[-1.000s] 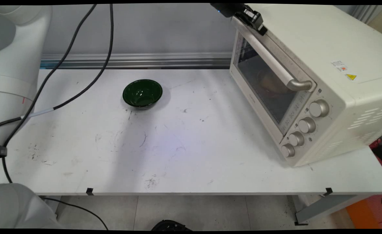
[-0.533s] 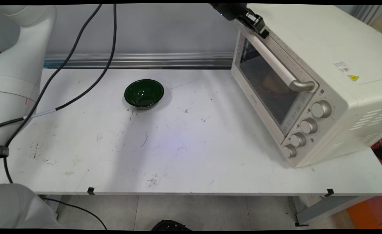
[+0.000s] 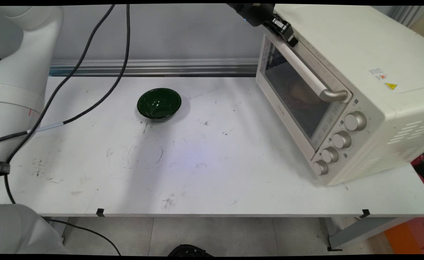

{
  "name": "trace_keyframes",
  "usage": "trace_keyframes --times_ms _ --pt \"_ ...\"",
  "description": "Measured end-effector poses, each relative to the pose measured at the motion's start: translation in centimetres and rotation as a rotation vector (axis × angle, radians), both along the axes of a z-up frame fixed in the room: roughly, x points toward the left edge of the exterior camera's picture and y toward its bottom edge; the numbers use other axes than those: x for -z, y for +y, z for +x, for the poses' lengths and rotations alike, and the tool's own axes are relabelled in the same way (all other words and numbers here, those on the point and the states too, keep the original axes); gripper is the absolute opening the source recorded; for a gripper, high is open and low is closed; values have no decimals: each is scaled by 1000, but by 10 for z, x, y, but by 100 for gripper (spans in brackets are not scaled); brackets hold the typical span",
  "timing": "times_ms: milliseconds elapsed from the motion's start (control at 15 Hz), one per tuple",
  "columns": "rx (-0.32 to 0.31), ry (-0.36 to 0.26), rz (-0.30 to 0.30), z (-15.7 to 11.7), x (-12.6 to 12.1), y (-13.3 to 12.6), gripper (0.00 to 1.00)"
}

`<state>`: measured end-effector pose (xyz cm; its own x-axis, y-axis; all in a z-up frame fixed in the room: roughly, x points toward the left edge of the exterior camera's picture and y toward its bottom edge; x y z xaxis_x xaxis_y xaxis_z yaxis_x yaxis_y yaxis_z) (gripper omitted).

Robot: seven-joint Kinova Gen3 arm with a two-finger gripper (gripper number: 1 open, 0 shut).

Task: Open the oven

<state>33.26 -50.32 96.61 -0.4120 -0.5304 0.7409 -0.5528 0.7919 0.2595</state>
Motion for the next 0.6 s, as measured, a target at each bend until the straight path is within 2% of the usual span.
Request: trace_keyframes --times_ms 600 --pt "18 -23 6 7 -4 6 0"
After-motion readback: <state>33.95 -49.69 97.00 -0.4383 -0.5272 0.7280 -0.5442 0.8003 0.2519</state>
